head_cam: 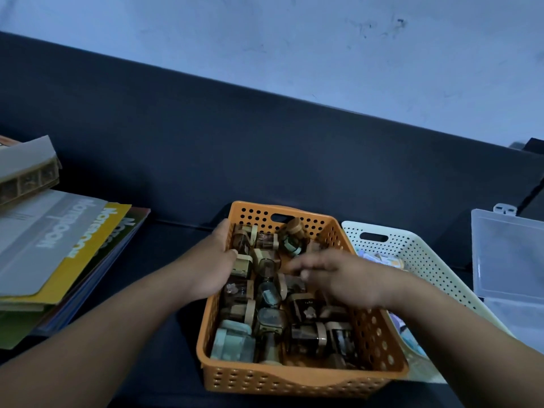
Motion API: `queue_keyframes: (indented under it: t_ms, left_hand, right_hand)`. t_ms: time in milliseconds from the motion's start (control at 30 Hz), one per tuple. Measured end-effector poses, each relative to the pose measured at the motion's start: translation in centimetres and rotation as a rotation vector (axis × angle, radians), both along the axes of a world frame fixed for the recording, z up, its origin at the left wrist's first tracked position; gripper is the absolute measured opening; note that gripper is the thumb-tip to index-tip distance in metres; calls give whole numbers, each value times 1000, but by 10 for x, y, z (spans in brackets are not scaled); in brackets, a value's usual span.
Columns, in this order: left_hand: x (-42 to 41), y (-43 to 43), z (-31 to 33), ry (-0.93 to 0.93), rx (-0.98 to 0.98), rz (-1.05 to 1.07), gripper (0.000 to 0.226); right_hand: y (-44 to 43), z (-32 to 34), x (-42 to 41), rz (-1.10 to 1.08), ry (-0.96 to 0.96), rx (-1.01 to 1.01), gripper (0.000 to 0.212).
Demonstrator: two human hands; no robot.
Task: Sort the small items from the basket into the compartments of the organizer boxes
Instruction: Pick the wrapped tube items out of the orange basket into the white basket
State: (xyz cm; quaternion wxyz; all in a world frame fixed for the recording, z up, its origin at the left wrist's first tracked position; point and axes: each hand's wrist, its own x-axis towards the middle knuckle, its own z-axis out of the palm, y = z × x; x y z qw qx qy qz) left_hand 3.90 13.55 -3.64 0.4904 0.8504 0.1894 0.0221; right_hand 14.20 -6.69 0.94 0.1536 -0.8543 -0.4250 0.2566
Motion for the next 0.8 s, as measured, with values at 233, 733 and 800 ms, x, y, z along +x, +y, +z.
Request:
queue_keyframes:
  t_ms: [233, 733, 800]
  left_hand:
    - [1, 0, 0, 7, 21, -2, 63]
    - [0, -1, 9, 16, 371, -42, 74]
    - [-3, -9, 22, 24, 568, -114, 80]
  right_hand:
    - [39, 0, 53, -334, -119, 170, 45]
    - [-10, 18, 32, -139, 86, 161, 46]
    - [-16, 20, 16, -36, 33, -19, 57]
